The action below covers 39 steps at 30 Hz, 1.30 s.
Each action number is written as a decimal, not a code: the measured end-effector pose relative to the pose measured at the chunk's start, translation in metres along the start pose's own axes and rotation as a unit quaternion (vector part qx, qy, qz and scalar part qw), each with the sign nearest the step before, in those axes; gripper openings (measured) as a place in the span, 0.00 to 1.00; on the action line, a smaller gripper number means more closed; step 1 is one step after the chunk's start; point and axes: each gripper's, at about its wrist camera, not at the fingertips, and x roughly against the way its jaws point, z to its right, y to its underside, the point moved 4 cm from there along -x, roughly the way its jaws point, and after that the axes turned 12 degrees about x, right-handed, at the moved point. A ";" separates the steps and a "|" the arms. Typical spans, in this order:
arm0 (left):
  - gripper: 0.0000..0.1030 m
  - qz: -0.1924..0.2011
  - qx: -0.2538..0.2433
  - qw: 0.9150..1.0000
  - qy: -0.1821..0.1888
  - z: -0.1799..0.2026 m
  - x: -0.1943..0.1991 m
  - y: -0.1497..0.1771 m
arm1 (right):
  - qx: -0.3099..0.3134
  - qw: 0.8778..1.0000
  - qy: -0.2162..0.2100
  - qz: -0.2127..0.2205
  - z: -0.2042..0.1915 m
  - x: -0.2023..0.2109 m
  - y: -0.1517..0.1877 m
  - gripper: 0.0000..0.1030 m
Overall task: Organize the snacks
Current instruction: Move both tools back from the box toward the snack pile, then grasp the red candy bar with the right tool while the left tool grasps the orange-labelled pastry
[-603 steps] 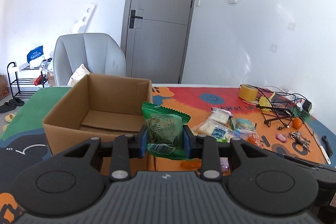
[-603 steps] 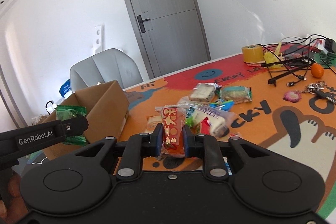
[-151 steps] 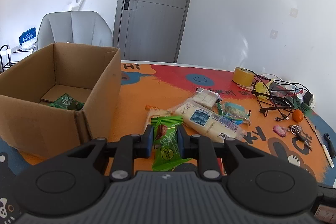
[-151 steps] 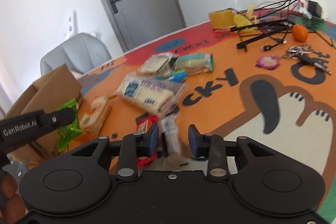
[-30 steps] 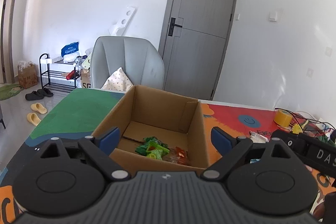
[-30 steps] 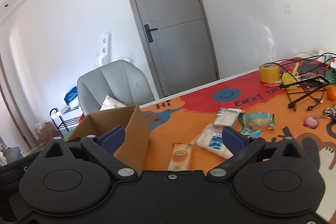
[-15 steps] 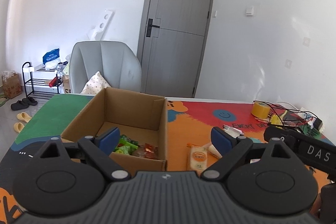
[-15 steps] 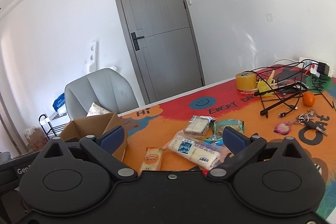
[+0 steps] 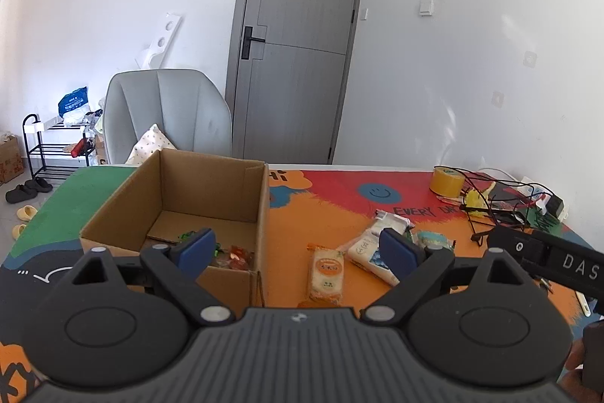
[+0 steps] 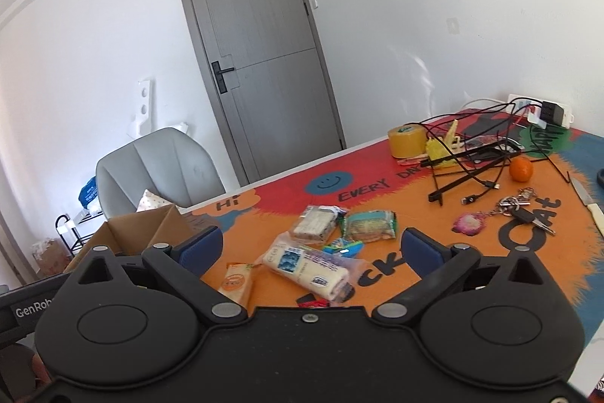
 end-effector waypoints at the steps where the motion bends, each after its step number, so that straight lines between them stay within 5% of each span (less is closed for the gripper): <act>1: 0.90 -0.001 0.000 1.000 0.000 0.001 0.000 0.002 | -0.001 1.000 0.003 -0.003 0.003 0.000 0.002 0.99; 11: 0.87 -0.016 0.025 1.000 -0.004 -0.003 -0.010 0.020 | -0.004 1.000 0.005 -0.030 0.017 -0.008 0.025 0.99; 17: 0.73 -0.032 0.027 0.999 0.006 -0.003 -0.021 0.033 | -0.001 0.999 -0.006 -0.050 0.010 -0.020 0.037 0.97; 27: 0.38 -0.064 0.041 0.997 0.022 -0.002 -0.044 0.047 | -0.006 0.996 -0.032 -0.088 0.003 -0.046 0.056 0.79; 39: 0.32 -0.077 0.043 0.996 0.021 0.000 -0.062 0.052 | -0.013 0.990 -0.061 -0.123 -0.010 -0.079 0.071 0.57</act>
